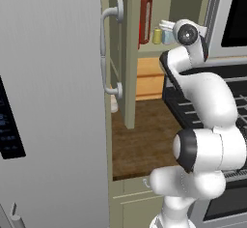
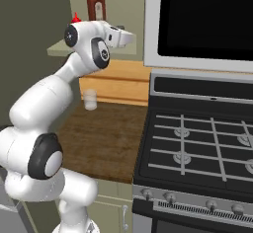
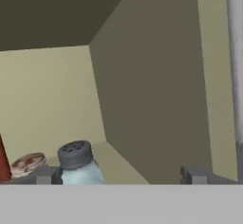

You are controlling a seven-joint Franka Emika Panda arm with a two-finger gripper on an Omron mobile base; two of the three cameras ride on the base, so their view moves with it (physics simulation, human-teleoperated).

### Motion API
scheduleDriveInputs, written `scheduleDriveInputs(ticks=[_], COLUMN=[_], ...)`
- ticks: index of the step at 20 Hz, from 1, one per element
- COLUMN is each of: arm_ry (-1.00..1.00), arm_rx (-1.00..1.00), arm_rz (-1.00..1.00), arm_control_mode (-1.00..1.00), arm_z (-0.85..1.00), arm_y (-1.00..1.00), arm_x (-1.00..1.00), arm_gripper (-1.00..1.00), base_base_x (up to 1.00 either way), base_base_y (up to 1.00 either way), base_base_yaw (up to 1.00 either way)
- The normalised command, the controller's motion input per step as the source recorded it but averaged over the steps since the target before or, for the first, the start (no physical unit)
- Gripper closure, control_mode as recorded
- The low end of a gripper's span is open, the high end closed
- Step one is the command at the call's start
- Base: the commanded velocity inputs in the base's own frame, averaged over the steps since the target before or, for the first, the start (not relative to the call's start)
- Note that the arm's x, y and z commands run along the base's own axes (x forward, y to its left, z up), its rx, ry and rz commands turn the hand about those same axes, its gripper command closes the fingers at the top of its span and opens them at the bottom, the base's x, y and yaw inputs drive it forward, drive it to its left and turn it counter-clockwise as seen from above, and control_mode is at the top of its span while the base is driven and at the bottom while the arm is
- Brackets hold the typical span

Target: Put the shaker and condiment bottle from the counter next to their counterparts in the cabinet.

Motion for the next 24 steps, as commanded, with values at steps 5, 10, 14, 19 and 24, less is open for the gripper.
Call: scheduleDriveInputs(ticks=[5,10,14,19,24], arm_ry=[0.0,0.04,0.04,0.0,0.0], arm_rx=[0.01,0.04,0.02,0.0,0.0], arm_rz=[0.0,0.0,0.03,0.16,0.28], arm_control_mode=[-1.0,-1.0,-1.0,-1.0,-1.0], arm_z=[0.23,0.0,0.0,0.0,0.05], arm_y=[0.0,0.0,0.0,0.0,-0.04], arm_x=[-1.0,-1.0,-1.0,-1.0,-1.0], arm_gripper=[-1.0,-1.0,-1.0,-1.0,-1.0], base_base_x=[0.0,0.0,0.0,0.0,0.0], base_base_y=[0.0,0.0,0.0,0.0,0.0], base_base_yaw=[0.0,0.0,0.0,0.0,0.0])
